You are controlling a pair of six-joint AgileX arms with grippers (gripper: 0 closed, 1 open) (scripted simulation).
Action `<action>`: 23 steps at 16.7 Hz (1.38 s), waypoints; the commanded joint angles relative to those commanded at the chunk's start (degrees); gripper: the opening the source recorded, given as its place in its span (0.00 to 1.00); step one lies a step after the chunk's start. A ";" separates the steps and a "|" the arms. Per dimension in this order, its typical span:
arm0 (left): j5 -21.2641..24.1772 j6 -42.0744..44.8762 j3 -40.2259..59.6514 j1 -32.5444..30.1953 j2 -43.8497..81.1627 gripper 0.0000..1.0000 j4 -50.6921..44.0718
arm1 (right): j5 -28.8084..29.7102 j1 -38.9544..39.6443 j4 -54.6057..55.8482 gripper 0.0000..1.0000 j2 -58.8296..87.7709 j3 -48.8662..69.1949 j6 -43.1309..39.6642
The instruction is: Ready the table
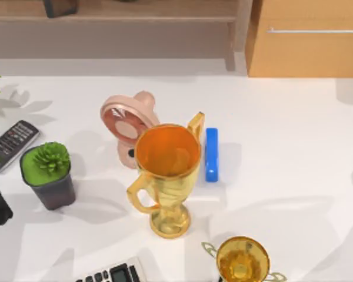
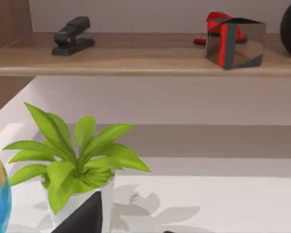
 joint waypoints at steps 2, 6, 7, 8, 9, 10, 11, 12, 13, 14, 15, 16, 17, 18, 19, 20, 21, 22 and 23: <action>0.00 0.00 0.00 0.00 0.00 1.00 0.00 | 0.00 0.00 0.00 0.08 0.00 0.00 0.00; 0.00 0.00 0.00 0.00 0.00 1.00 0.00 | 0.00 0.00 0.00 0.38 0.00 0.00 0.00; 0.00 0.00 0.00 0.00 0.00 1.00 0.00 | 0.00 0.00 0.00 0.45 0.00 0.00 0.00; 0.00 0.00 0.00 0.00 0.00 1.00 0.00 | 0.00 0.00 0.00 0.53 0.00 0.00 0.00; 0.00 0.00 0.00 0.00 0.00 1.00 0.00 | 0.00 0.00 0.00 0.60 0.00 0.00 0.00; 0.00 0.00 0.00 0.00 0.00 1.00 0.00 | 0.00 0.00 0.00 0.68 0.00 0.00 0.00; 0.00 0.00 0.00 0.00 0.00 1.00 0.00 | 0.00 0.00 0.00 0.75 0.00 0.00 0.00; 0.00 0.00 0.00 0.00 0.00 1.00 0.00 | 0.00 0.00 0.00 0.83 0.00 0.00 0.00; 0.00 0.00 0.00 0.00 0.00 1.00 0.00 | 0.00 0.00 0.00 0.90 0.00 0.00 0.00; 0.00 0.00 0.00 0.00 0.00 1.00 0.00 | 0.00 0.00 0.00 0.98 0.00 0.00 0.00; 0.00 0.00 0.00 0.00 0.00 1.00 0.00 | 0.00 0.00 0.00 1.00 0.00 0.00 0.00; 0.00 0.00 0.00 0.00 0.00 1.00 0.00 | 0.00 0.00 0.00 1.00 0.00 0.00 0.00; 0.00 0.00 0.00 0.00 0.00 1.00 0.00 | 0.00 0.00 0.00 1.00 0.00 0.00 0.00; 0.00 0.00 0.00 0.00 0.00 1.00 0.00 | 0.00 0.00 0.00 1.00 0.00 0.00 0.00; 0.00 0.00 0.00 0.00 0.00 1.00 0.00 | 0.00 0.00 0.00 1.00 0.00 0.00 0.00; 0.00 0.00 0.00 0.00 0.00 1.00 0.00 | 0.00 0.00 0.00 1.00 0.00 0.00 0.00; 0.00 0.00 0.00 0.00 0.00 1.00 0.00 | 0.00 0.00 0.00 1.00 0.00 0.00 0.00; 0.00 0.00 0.00 0.00 0.00 1.00 0.00 | 0.00 0.00 0.00 1.00 0.00 0.00 0.00; 0.00 0.00 0.00 0.00 0.00 1.00 0.00 | 0.00 -0.13 0.00 1.00 -0.05 -0.05 0.00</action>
